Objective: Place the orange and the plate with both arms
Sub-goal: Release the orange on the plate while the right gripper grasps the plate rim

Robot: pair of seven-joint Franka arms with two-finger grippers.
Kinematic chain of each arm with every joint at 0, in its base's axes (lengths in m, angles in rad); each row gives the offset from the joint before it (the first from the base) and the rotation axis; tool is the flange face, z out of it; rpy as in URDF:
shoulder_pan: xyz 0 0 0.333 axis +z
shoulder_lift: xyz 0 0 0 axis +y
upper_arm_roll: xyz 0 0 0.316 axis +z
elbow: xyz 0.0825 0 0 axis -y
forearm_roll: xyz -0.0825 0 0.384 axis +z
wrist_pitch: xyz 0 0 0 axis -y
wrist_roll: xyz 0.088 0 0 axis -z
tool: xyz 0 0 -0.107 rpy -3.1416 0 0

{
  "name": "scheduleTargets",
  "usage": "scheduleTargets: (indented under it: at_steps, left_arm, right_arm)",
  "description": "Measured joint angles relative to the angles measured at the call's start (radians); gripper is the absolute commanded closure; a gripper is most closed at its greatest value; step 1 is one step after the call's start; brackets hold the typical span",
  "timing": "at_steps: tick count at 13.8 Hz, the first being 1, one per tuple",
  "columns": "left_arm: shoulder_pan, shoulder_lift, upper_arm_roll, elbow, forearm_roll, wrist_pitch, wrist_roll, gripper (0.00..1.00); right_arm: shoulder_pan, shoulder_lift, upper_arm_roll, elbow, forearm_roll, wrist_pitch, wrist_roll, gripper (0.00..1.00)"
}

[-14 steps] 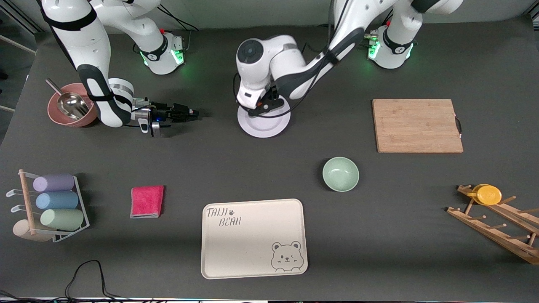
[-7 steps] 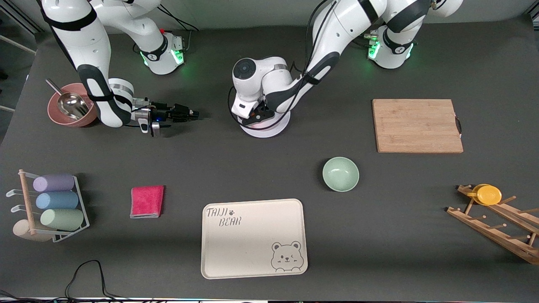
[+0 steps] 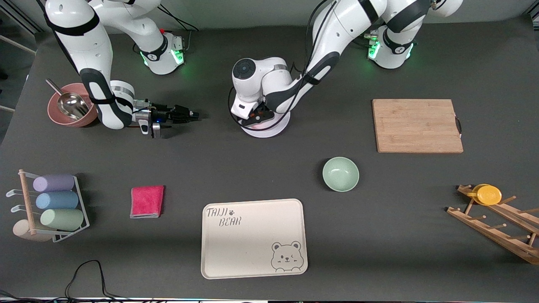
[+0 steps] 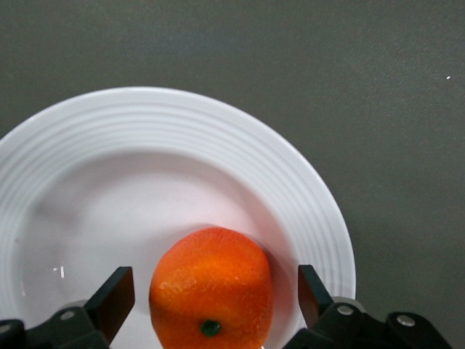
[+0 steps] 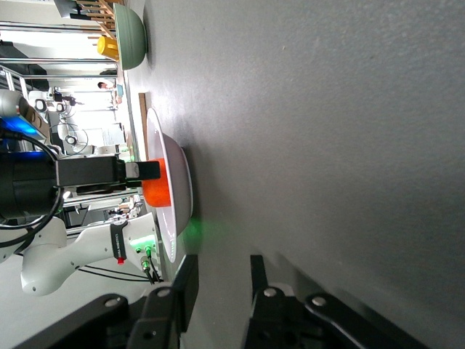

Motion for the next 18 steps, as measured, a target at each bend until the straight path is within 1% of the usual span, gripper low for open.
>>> scheduleTargets:
  at_steps: [3,5,8,10,11,14,16,18]
  left_arm:
    - [0.041,-0.022,-0.007,0.020,-0.007,-0.065,0.054,0.00]
    - [0.128,-0.056,-0.053,0.028,-0.037,-0.126,0.127,0.00]
    - [0.347,-0.128,-0.185,0.033,-0.090,-0.269,0.258,0.00]
    - [0.516,-0.193,-0.272,0.037,-0.103,-0.362,0.309,0.00]
    - [0.600,-0.234,-0.301,0.041,-0.106,-0.402,0.342,0.00]
    - [0.837,-0.357,-0.354,0.044,-0.155,-0.538,0.529,0.00]
    - [0.950,-0.416,-0.361,0.044,-0.173,-0.592,0.653,0.00]
    - [1.049,-0.448,-0.362,0.043,-0.176,-0.655,0.788,0.00]
  right_arm:
    - [0.000,0.006,0.001,0.004,0.000,-0.007,-0.001,0.65]
    - [0.000,0.006,0.008,0.005,0.013,-0.010,-0.001,0.65]
    - [0.015,0.008,0.051,0.005,0.103,-0.011,-0.001,0.65]
    - [0.063,0.011,0.066,0.005,0.174,-0.011,-0.001,0.65]
    - [0.086,0.013,0.076,0.005,0.213,-0.011,-0.001,0.65]
    - [0.132,0.020,0.135,0.007,0.334,-0.007,-0.002,0.65]
    - [0.162,0.027,0.161,0.016,0.405,0.006,-0.002,0.65]
    - [0.182,0.037,0.197,0.029,0.479,0.013,-0.002,0.65]
